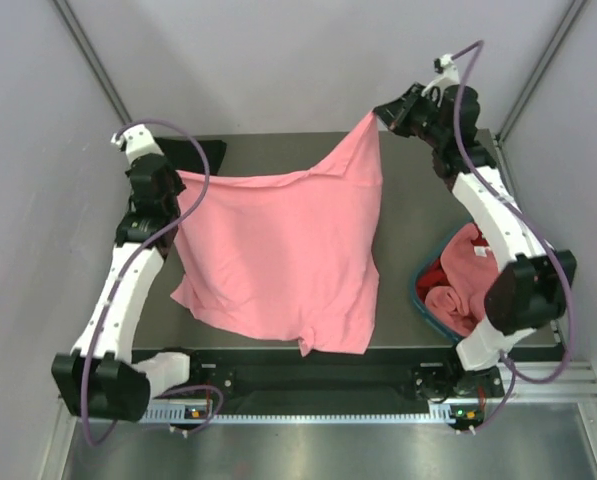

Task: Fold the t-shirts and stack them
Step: Flatten the tshirt out, then fold the tshirt

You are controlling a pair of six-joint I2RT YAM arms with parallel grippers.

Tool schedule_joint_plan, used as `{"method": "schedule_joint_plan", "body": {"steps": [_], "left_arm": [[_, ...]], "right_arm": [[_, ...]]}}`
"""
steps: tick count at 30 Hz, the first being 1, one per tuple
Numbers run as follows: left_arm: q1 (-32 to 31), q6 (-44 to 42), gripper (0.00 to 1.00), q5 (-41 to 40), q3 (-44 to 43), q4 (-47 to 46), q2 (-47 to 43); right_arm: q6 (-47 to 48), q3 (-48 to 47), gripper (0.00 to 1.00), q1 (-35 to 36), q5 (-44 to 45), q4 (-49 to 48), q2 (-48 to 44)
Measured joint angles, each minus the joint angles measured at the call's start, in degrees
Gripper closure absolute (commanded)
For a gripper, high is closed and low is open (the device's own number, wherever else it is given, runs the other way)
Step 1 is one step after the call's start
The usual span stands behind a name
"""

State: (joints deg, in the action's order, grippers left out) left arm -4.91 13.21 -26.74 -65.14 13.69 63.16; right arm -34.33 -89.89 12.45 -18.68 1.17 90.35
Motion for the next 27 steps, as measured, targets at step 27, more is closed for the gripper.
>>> {"method": "schedule_joint_plan", "body": {"steps": [27], "left_arm": [[5.40, -1.14, 1.00, 3.78, -6.47, -6.51, 36.13]], "right_arm": [[-1.18, -10.97, 1.00, -3.39, -2.40, 4.44, 25.38]]}}
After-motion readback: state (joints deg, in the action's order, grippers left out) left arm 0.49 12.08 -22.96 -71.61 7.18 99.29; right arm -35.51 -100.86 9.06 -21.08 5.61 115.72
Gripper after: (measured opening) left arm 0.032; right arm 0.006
